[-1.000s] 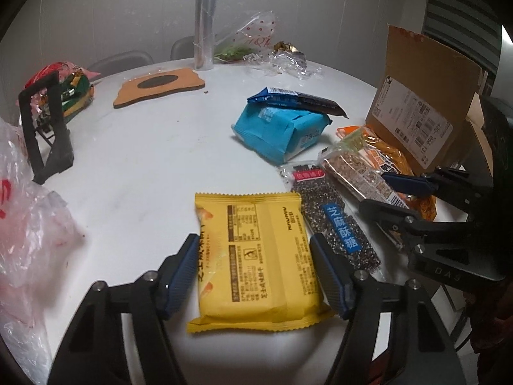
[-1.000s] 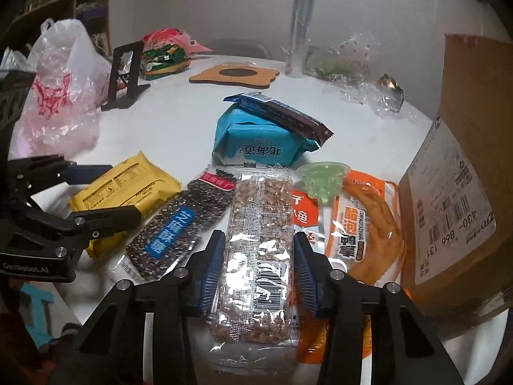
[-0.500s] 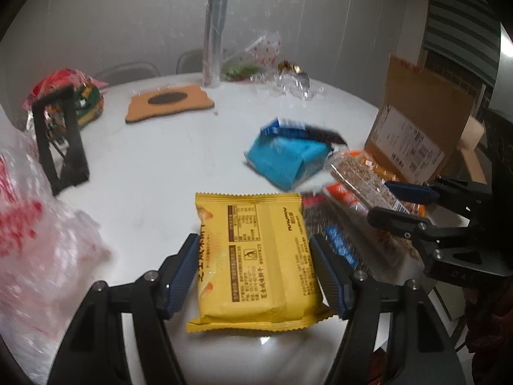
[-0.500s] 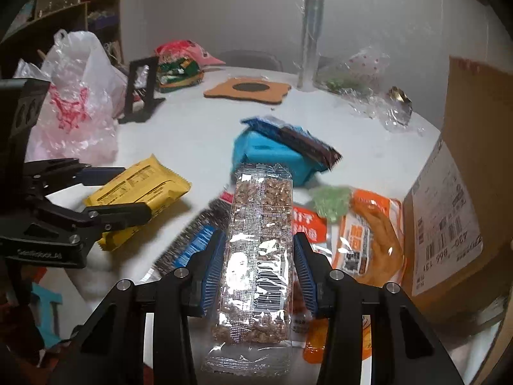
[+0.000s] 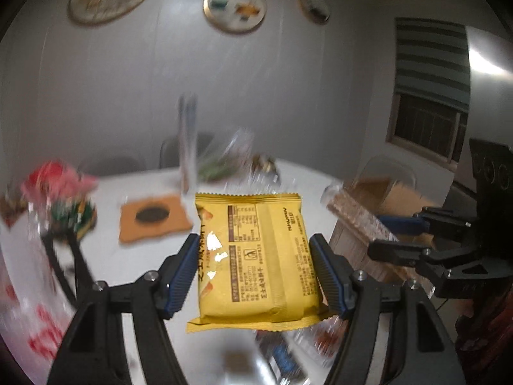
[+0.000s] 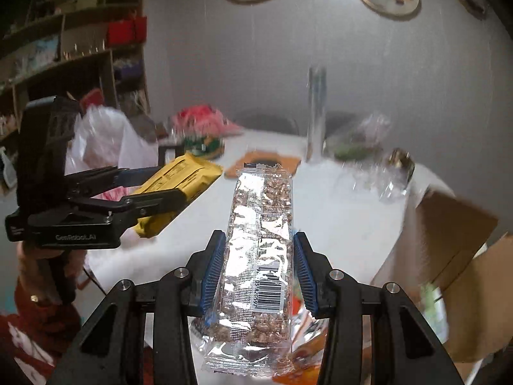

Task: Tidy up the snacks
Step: 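Carry both packets into the cardboard box and open both grippers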

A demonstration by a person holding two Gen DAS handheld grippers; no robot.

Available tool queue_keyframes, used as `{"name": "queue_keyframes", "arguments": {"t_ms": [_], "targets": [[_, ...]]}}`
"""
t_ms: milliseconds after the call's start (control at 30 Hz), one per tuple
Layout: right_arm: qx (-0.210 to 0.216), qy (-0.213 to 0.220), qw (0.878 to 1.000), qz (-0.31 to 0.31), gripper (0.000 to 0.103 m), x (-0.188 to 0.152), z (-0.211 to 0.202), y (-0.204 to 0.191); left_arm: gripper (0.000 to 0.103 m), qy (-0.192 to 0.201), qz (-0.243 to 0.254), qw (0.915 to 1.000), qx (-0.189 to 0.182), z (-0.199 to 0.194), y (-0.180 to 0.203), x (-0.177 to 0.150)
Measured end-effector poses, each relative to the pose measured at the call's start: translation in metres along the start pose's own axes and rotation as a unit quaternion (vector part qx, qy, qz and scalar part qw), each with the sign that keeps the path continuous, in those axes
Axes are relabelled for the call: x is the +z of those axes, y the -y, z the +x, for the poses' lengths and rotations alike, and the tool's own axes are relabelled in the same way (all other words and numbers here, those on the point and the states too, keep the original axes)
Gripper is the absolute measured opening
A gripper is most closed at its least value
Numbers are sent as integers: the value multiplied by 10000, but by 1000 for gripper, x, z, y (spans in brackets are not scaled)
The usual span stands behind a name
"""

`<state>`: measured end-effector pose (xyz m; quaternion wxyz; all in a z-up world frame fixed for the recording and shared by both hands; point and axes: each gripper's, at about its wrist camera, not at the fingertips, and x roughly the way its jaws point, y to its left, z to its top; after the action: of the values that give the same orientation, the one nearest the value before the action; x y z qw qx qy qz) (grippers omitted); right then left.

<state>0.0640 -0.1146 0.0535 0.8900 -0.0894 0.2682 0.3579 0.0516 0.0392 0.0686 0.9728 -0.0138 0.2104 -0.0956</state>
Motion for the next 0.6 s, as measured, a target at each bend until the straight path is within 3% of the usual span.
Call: {"name": "queue_keyframes", "arguments": {"t_ms": [100,233,300,400,600], "targets": [[-54,207,9997,73,39,15,-24,19,66,142,250,9995,-123,4,25,28],[-469,425,9979,164,39,24,-55,50,66,154,663,9966,-459,22,67,61],[-703,495,9960,233,39,23,-66,63,66,90,829,9932,-814,36,91,73],[-1009,440,9934,320,39,19,-76,85,66,-295,1017,9847,-1383,66,125,82],[-1156,96,9904,756,39,-2,-72,131,66,-986,1392,9694,-1765,119,171,83]]}}
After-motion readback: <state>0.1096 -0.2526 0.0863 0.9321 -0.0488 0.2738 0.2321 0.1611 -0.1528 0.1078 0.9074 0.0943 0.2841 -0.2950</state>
